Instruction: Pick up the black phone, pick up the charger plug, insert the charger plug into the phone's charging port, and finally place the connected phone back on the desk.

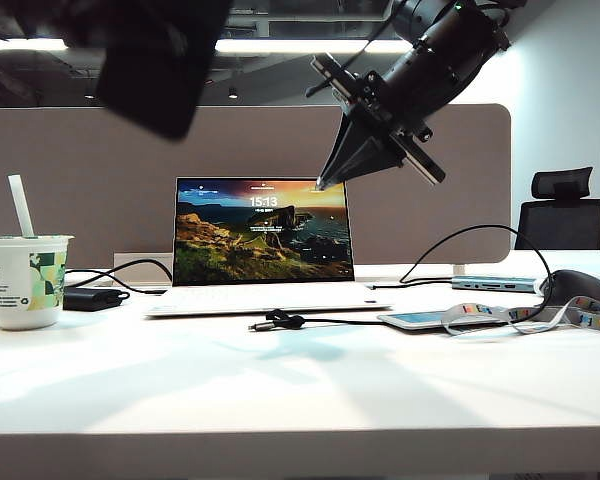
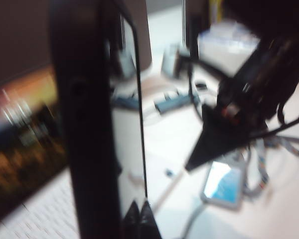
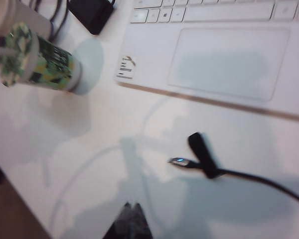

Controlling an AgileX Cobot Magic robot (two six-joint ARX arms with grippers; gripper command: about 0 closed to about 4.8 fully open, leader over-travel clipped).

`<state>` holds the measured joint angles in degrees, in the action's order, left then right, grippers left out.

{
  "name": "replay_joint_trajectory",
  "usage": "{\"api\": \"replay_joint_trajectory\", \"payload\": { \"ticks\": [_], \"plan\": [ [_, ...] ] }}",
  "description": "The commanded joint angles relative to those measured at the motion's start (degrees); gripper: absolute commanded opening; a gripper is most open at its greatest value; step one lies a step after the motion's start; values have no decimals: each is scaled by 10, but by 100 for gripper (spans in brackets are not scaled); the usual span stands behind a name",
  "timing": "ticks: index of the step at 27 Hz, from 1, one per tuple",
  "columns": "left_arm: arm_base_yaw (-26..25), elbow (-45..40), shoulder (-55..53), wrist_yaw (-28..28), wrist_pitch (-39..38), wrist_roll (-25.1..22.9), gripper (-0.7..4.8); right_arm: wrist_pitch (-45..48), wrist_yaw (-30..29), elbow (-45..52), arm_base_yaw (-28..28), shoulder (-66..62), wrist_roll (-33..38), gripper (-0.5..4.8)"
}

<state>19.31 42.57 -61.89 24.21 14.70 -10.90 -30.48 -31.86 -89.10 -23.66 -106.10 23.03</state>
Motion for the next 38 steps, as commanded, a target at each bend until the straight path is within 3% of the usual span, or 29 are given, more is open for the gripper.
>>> {"api": "replay_joint_trajectory", "payload": {
  "ticks": [1,7,11,16,20,29,38],
  "plan": [
    [0,5,31,0,37,-27,-6,10,-17,-4,-2,3,65,-6],
    [0,5,72,-42,38,-26,-6,12,-15,-4,-5,-1,145,4],
    [0,5,79,-56,38,-26,-6,11,-17,-3,-5,-10,168,306],
    [0,5,83,-53,37,-23,-6,24,-14,-3,-10,-30,254,300],
    [0,5,86,-49,38,-22,-6,40,-6,-3,-25,-46,332,208],
    [0,5,104,-49,36,-22,-6,85,99,-3,-65,-51,434,208],
    [0,5,116,-49,30,-22,-6,128,110,-4,-93,-87,581,206]
  ]
}}
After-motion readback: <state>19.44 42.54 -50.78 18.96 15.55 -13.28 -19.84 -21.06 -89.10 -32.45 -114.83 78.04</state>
